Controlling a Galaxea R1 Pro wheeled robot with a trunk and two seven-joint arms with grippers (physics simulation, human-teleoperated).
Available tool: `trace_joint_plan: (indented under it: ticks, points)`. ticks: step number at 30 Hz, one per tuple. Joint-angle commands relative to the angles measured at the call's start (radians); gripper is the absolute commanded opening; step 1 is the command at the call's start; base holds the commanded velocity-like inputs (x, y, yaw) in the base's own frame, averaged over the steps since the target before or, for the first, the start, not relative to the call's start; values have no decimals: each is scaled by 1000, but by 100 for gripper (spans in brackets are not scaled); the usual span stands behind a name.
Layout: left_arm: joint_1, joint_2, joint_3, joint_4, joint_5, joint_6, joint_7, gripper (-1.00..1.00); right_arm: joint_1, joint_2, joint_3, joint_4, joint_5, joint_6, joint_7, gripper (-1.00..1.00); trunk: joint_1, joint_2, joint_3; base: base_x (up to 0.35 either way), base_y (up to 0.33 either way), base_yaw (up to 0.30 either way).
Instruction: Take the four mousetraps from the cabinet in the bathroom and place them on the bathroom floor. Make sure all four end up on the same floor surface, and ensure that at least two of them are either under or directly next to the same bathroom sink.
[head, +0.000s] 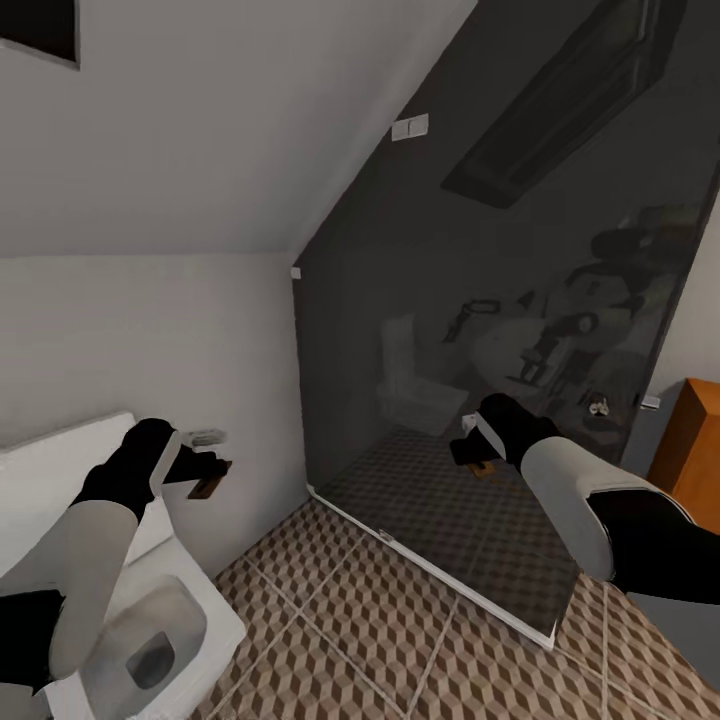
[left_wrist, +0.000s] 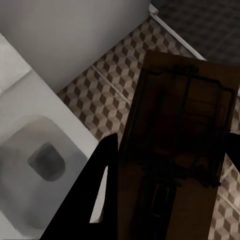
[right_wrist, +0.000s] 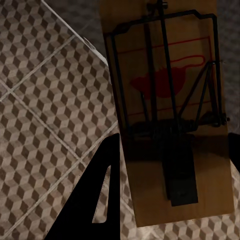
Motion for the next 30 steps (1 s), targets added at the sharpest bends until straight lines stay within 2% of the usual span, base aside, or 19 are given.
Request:
trace_joint_plan:
  ticks: [1,30]
  points:
    - [-1,0,2,0,2,4,-1,-100,0,-1,8,-2,7,5,10,-100,0,-1,-1,0,0,259]
    - [-1,8,4,6,4,4,4,-100,0,0,8,-2,8,5,12,-100,0,-1,-1,0,0,278]
